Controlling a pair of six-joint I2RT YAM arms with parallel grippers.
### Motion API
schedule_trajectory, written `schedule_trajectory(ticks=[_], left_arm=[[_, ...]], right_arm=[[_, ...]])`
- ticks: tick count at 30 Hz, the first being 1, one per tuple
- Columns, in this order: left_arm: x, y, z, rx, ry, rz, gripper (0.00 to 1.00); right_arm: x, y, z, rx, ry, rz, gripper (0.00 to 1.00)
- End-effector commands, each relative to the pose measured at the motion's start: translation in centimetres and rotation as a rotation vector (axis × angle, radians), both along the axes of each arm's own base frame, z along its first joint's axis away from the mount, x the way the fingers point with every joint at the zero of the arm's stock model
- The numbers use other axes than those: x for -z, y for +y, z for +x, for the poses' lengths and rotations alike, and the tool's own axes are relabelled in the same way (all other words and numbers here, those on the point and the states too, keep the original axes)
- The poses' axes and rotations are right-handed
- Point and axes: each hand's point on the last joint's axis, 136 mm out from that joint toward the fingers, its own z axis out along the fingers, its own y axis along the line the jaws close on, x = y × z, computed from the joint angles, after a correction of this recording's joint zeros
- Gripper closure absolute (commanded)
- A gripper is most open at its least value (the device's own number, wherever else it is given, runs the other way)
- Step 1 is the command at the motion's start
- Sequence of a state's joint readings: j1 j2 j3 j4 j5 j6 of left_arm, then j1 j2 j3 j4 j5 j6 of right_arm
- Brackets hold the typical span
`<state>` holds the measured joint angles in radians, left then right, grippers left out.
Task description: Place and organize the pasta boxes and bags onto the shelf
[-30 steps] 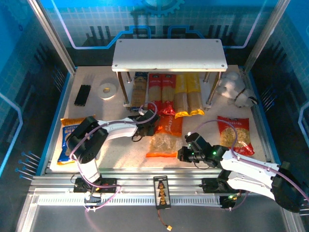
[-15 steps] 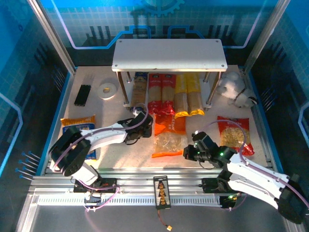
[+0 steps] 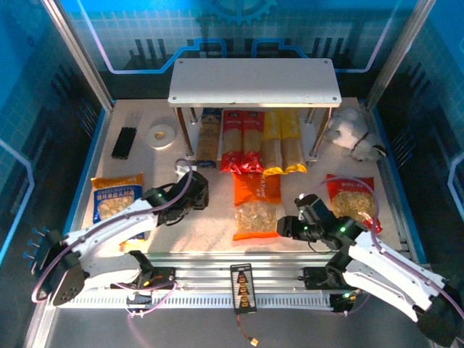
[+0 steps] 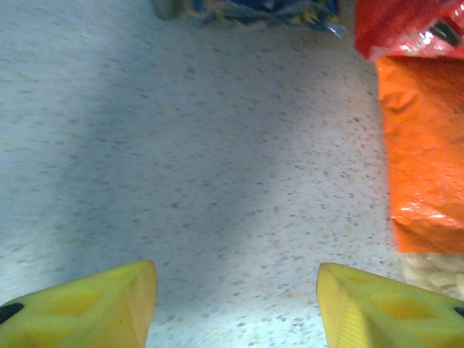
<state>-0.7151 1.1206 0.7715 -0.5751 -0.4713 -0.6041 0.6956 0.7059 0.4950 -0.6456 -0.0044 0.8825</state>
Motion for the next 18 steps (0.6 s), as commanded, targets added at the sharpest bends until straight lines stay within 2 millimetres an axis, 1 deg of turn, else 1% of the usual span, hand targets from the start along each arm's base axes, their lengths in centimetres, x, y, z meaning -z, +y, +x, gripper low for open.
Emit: schedule_trajectory(ticks=[1, 3, 4, 7, 9, 10, 12, 14, 16, 18], left_arm=[[-2.2, 4.4, -1.2, -0.115, -0.032, 0.094, 0.38], [-3.2, 6.2, -1.8, -0.164, -0.053, 0.1, 0.37], [-3.5, 7.2, -2.1, -0.195, -0.055, 0.113, 0.36], [-3.9, 10.2, -3.1, -0.28, -0.042, 0.14, 0.3], [-4.0, 11.9, -3.8, -0.333, -0.029, 0.155, 0.25], [-4.1, 12.6, -4.0, -0.356, -0.022, 0.162, 0.24], [-4.1, 13.9, -4.3, -0.404, -0.011, 0.162, 0.15], [-4.2, 14.5, -4.2, -0.437, -0.002, 0.141, 0.14], [-4.1, 15.2, -4.1, -0.475, -0.002, 0.132, 0.12], [-3.5, 16.3, -4.1, -0.528, 0.023, 0.137, 0.11]], right_arm=[[-5.6, -1.7, 1.1, -0.02, -0.159, -0.078, 0.44], [-8.2, -1.0, 1.6, -0.062, -0.201, -0.069, 0.42], [-8.8, -0.3, 1.7, -0.09, -0.205, -0.055, 0.4], [-10.3, 3.0, 2.0, -0.184, -0.219, 0.026, 0.36], [-11.0, 6.0, 2.0, -0.262, -0.24, 0.075, 0.33], [-11.1, 7.3, 2.1, -0.29, -0.247, 0.089, 0.32], [-11.3, 10.0, 2.3, -0.348, -0.257, 0.113, 0.32], [-11.1, 12.0, 2.3, -0.395, -0.253, 0.14, 0.32], [-10.5, 13.5, 2.2, -0.431, -0.237, 0.157, 0.32], [-10.1, 14.4, 2.1, -0.459, -0.222, 0.17, 0.32]])
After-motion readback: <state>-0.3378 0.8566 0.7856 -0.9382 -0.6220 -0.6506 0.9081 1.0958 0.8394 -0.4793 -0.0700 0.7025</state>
